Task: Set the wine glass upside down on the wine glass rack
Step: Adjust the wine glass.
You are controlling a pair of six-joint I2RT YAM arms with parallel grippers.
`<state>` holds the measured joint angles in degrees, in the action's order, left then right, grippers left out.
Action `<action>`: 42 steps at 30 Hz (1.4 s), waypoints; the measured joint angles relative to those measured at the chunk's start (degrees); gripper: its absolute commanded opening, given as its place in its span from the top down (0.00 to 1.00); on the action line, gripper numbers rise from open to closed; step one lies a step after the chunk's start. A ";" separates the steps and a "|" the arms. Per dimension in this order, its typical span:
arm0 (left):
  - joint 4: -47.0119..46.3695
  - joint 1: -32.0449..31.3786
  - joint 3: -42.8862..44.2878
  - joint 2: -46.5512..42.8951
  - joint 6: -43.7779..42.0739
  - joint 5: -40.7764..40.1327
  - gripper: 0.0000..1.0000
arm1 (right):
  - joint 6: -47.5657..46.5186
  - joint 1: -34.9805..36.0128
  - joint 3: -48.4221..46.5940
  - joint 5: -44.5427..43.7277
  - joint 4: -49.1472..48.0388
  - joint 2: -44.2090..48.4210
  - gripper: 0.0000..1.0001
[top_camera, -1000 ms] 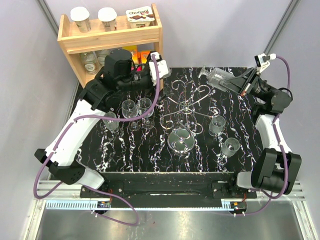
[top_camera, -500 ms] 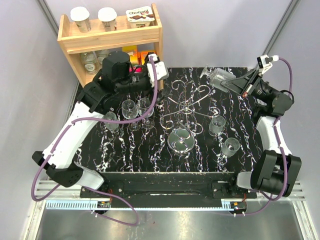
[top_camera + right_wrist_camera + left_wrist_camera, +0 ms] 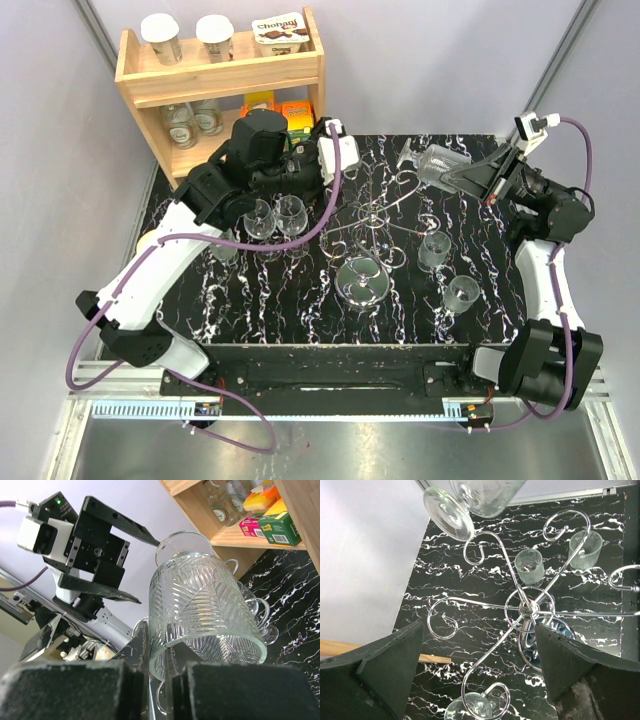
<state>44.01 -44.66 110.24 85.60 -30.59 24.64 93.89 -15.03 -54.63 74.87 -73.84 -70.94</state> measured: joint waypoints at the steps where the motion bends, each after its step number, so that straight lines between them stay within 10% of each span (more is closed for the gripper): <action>1: -0.37 0.07 -0.02 -0.04 0.50 -0.02 0.03 | 0.02 0.00 0.00 0.35 -0.11 0.37 1.00; 23: -30.99 3.98 -0.33 7.63 41.20 15.10 0.01 | -4.02 13.53 -15.15 -15.47 -0.33 -6.69 1.00; 42: -87.36 10.14 -2.08 16.98 82.68 24.83 0.01 | -5.70 25.38 -23.08 -24.92 -2.34 -13.00 1.00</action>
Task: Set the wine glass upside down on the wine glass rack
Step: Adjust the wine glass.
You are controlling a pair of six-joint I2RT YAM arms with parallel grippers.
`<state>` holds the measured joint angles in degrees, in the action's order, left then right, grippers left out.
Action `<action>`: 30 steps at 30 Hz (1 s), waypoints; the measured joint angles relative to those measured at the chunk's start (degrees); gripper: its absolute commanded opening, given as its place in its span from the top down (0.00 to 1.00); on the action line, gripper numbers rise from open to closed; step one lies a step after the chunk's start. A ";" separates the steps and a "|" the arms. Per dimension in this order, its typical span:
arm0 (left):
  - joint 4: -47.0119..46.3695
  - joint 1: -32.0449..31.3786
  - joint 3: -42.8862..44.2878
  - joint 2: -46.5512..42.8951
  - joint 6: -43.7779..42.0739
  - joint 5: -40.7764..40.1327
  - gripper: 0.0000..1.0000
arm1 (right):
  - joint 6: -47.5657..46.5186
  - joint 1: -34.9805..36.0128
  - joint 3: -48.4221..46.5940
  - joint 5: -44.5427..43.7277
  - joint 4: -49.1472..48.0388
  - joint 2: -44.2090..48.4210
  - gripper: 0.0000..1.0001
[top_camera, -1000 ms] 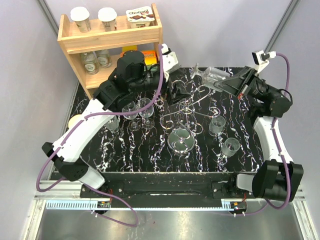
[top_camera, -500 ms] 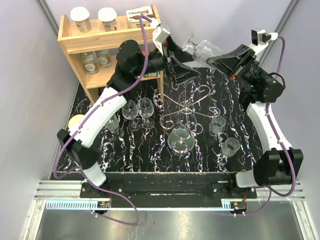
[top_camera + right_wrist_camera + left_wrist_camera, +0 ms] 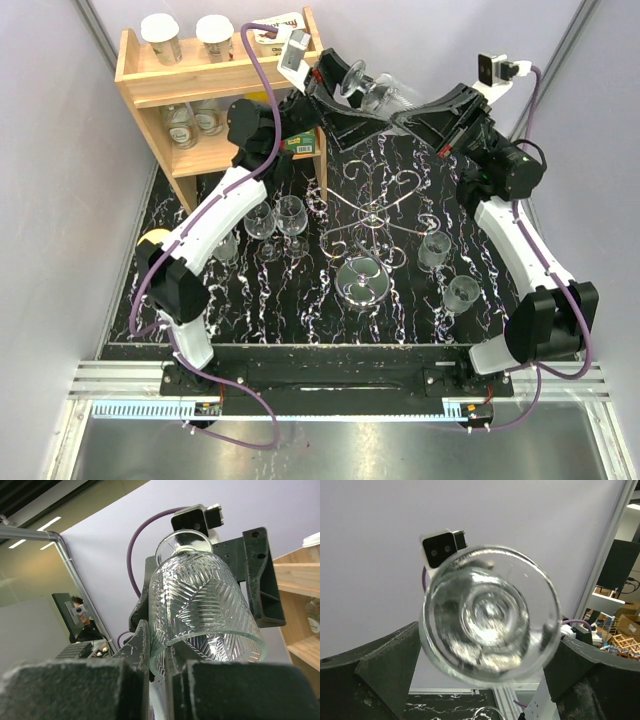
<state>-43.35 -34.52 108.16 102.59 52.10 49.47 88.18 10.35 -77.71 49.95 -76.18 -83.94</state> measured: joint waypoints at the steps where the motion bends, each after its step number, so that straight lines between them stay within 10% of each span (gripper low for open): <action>1: -1.14 -0.11 0.00 0.37 0.63 -0.11 0.01 | -0.13 0.61 0.00 0.00 -0.17 -0.22 1.00; 7: -6.10 -1.03 0.11 2.36 3.52 -1.20 0.01 | -1.62 4.42 0.63 0.02 -0.28 -1.86 1.00; 21: -11.82 -1.11 0.09 3.69 4.52 -3.41 0.83 | -3.04 5.75 1.33 -2.91 -1.03 -2.08 1.00; 24: -11.65 -1.01 0.11 3.69 4.44 -3.13 1.00 | -3.30 5.75 1.75 -2.91 -1.03 -1.90 0.92; 30: -9.31 0.09 0.59 3.65 3.91 -0.68 1.00 | -3.96 5.70 2.84 -2.54 -0.61 -1.44 0.58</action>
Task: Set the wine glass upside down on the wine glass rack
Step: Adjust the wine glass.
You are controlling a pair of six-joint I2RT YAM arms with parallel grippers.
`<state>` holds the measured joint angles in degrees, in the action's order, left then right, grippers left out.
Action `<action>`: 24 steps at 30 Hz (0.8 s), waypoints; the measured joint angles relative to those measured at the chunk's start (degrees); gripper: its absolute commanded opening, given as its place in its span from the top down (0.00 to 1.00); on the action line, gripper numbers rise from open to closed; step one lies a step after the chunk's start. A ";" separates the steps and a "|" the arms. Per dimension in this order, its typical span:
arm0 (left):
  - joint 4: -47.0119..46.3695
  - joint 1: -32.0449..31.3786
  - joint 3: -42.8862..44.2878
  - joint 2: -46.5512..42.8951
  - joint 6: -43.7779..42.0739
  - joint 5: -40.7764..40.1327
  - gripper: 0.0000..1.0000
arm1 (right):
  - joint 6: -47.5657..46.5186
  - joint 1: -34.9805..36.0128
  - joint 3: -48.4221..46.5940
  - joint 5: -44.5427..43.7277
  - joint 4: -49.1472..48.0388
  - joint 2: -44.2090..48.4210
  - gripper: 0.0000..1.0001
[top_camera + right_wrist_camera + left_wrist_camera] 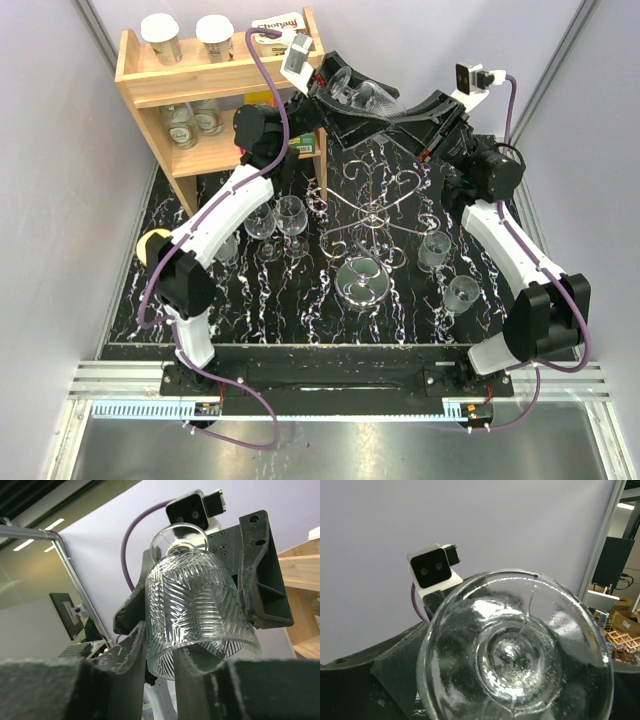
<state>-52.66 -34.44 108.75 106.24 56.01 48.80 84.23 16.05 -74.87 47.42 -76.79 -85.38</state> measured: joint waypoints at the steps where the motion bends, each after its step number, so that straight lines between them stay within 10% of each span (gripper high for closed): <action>1: 0.96 0.28 0.26 -0.11 -0.13 0.94 1.00 | -0.33 -0.13 0.02 0.26 0.26 0.00 0.52; 24: 17.70 7.08 3.61 -7.69 -6.43 8.39 1.00 | -11.74 -1.29 2.64 14.69 5.49 5.33 0.61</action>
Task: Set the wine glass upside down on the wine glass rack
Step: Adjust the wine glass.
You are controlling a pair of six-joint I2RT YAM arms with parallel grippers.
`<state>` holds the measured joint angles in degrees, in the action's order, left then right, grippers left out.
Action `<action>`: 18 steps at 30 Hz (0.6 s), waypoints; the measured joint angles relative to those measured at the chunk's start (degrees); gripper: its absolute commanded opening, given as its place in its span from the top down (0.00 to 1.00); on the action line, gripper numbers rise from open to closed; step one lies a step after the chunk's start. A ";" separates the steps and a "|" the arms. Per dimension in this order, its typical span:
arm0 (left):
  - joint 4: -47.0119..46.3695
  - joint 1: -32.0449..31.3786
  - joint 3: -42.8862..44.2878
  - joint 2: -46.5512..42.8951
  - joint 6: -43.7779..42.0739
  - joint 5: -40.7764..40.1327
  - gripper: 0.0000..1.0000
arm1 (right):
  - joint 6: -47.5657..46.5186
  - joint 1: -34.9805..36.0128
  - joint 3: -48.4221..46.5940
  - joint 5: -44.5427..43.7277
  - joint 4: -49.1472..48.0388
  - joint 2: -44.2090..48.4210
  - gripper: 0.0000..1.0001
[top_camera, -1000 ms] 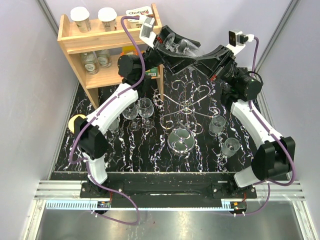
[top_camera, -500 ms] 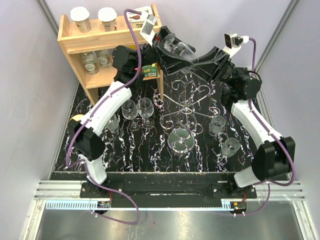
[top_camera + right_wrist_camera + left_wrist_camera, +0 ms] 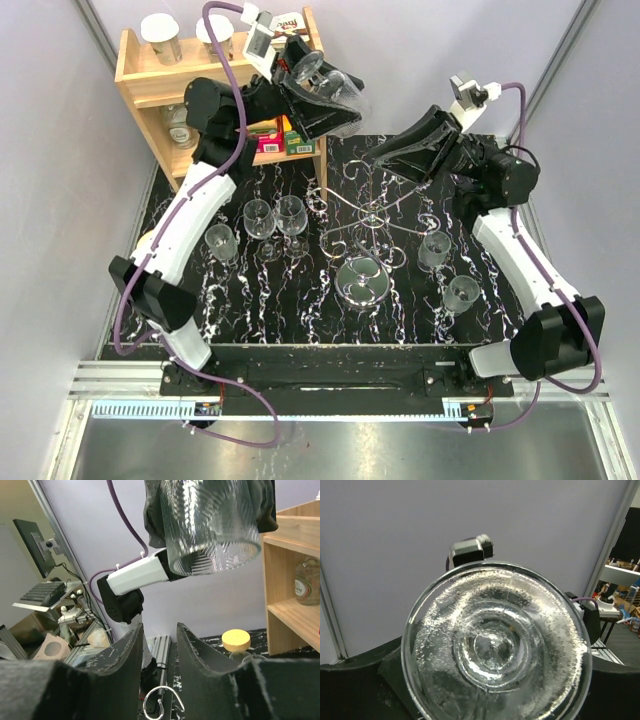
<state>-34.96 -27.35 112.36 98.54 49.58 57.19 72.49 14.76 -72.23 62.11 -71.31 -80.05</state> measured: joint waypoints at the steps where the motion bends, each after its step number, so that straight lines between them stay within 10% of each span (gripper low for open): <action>1: 2.03 -0.17 -0.02 -0.50 -1.53 0.66 1.00 | -1.22 -0.17 -0.44 0.90 1.99 0.46 0.61; 18: 54.21 -0.70 0.07 -4.26 -43.80 0.90 1.00 | -42.86 -1.70 -26.56 4.76 62.03 0.00 0.28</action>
<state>19.25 -28.05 112.42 94.28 5.78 58.08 29.63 13.06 -98.78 66.87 -9.28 -80.05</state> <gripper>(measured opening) 0.747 0.705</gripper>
